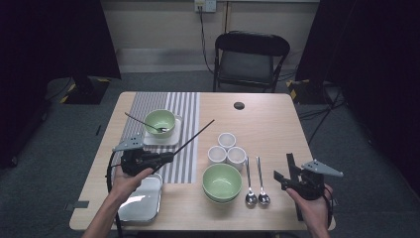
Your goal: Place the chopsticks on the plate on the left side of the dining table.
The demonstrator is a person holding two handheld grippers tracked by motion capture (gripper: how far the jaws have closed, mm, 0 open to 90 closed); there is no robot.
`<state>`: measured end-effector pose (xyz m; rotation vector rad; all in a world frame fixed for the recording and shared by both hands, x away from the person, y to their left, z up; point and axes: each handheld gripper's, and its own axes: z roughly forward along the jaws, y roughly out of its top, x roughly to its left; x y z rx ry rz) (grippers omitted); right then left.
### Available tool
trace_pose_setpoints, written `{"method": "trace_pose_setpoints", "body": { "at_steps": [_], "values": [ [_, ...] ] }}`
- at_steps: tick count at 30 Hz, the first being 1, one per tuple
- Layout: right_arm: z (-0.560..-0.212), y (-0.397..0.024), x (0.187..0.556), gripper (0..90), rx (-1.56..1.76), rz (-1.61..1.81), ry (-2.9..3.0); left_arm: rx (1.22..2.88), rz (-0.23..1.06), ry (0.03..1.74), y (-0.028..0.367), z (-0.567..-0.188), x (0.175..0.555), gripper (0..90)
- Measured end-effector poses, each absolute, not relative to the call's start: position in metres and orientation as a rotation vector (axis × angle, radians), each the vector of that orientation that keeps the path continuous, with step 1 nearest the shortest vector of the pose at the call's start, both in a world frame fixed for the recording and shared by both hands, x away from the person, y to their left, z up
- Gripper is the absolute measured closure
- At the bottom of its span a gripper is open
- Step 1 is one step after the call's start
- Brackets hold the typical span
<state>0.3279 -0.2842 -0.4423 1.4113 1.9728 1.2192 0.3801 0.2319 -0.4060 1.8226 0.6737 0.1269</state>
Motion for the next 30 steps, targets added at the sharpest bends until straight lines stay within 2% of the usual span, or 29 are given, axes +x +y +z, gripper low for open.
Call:
{"method": "trace_pose_setpoints", "body": {
  "at_steps": [13, 30],
  "values": [
    [-0.472, -0.315, 0.338, 22.3, 1.523, 1.070, 1.968, 1.849, 0.177, 0.722, 0.247, -0.394, 0.416, 85.9],
    [-0.492, -0.321, 0.346, 22.4, 1.563, 0.921, 2.015, 1.914, 0.181, 0.867, 0.258, -0.433, 0.451, 85.9]
  ]
}}
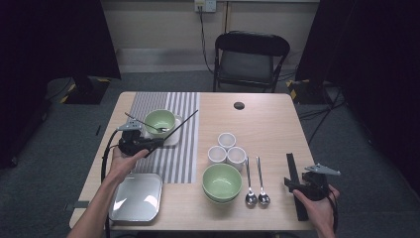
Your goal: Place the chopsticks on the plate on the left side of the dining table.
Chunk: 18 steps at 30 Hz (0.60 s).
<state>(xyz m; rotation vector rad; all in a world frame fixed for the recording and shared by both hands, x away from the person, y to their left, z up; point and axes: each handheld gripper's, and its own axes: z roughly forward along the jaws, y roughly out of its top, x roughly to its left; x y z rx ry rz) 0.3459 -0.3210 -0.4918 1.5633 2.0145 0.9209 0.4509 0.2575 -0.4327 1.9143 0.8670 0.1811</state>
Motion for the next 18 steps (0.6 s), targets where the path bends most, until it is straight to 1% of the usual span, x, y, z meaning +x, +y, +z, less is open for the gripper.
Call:
{"method": "trace_pose_setpoints", "body": {
  "at_steps": [4, 7, 10, 18],
  "values": [
    [-0.493, -0.320, 0.346, 22.0, 1.551, 0.903, 2.023, 1.932, 0.198, 0.888, 0.257, -0.439, 0.454, 85.9],
    [-0.495, -0.318, 0.345, 21.1, 1.526, 0.889, 2.016, 1.932, 0.175, 0.894, 0.258, -0.442, 0.456, 85.9],
    [-0.497, -0.317, 0.344, 20.7, 1.499, 0.869, 2.009, 1.936, 0.200, 0.905, 0.261, -0.445, 0.456, 85.9],
    [-0.498, -0.316, 0.343, 20.4, 1.503, 0.874, 1.996, 1.945, 0.186, 0.952, 0.269, -0.456, 0.464, 85.9]
  ]
}}
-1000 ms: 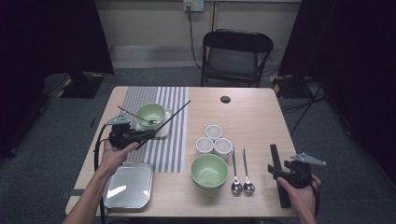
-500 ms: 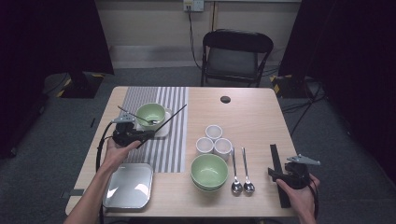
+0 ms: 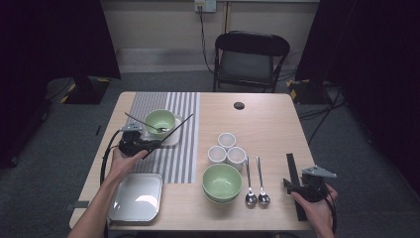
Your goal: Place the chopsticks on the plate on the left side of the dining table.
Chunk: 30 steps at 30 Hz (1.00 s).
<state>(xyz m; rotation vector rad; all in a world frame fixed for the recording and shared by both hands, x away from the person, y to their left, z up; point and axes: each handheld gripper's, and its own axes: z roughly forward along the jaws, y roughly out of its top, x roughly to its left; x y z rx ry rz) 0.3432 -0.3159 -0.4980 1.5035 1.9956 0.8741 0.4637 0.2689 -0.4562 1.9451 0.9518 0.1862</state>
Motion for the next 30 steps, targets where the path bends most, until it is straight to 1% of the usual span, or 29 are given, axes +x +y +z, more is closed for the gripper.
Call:
{"method": "trace_pose_setpoints", "body": {
  "at_steps": [5, 9, 13, 18, 22, 30],
  "values": [
    [-0.498, -0.316, 0.343, 20.3, 1.499, 0.877, 1.993, 1.967, 0.196, 0.986, 0.272, -0.465, 0.468, 85.9],
    [-0.499, -0.316, 0.343, 20.1, 1.498, 0.878, 1.993, 1.981, 0.178, 0.998, 0.270, -0.470, 0.471, 85.9],
    [-0.499, -0.316, 0.344, 20.0, 1.498, 0.879, 1.995, 1.987, 0.185, 1.010, 0.272, -0.472, 0.472, 85.9],
    [-0.499, -0.316, 0.344, 20.0, 1.498, 0.879, 1.994, 2.004, 0.155, 1.026, 0.273, -0.475, 0.473, 85.8],
    [-0.499, -0.316, 0.344, 20.0, 1.500, 0.879, 1.993, 2.023, 0.182, 1.035, 0.273, -0.476, 0.474, 85.8],
    [-0.499, -0.316, 0.344, 20.0, 1.501, 0.878, 1.992, 2.028, 0.166, 1.060, 0.273, -0.478, 0.476, 85.8]
  ]
}}
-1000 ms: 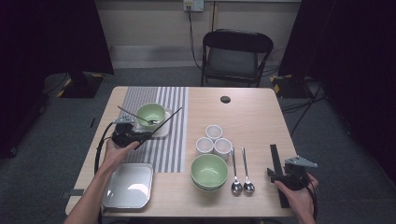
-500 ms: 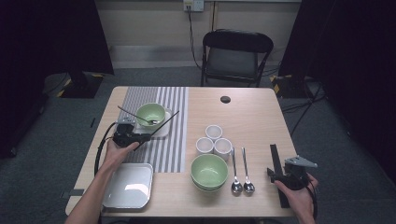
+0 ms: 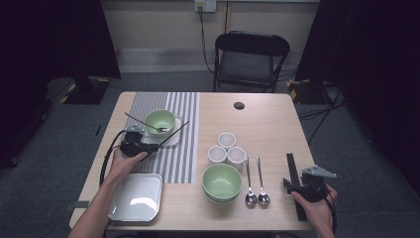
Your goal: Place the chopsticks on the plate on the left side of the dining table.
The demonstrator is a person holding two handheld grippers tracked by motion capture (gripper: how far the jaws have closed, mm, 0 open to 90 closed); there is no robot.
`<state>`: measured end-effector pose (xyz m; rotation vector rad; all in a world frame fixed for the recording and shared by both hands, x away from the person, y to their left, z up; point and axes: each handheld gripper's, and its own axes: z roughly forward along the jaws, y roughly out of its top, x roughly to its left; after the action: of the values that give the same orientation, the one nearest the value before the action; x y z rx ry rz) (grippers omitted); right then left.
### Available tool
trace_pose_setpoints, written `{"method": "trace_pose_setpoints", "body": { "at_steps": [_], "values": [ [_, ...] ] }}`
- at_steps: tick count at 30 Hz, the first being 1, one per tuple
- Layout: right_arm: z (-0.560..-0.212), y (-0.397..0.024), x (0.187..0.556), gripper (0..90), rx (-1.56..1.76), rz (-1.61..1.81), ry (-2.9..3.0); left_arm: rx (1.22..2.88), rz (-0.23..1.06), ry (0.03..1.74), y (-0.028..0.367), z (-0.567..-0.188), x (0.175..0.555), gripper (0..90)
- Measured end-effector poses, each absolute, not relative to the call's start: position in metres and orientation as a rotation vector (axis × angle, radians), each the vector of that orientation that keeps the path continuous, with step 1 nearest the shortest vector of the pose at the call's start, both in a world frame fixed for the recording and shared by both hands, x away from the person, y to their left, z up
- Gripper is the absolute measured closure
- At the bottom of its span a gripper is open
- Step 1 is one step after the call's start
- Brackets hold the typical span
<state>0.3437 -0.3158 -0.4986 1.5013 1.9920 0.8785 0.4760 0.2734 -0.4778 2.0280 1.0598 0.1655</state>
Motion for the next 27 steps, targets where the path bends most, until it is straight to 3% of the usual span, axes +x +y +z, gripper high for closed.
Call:
{"method": "trace_pose_setpoints", "body": {
  "at_steps": [27],
  "values": [
    [-0.4983, -0.3151, 0.3444, 20.0, 1.508, 0.874, 1.987, 2.033, 0.175, 1.088, 0.2760, -0.4800, 0.4792, 84.5]
  ]
}}
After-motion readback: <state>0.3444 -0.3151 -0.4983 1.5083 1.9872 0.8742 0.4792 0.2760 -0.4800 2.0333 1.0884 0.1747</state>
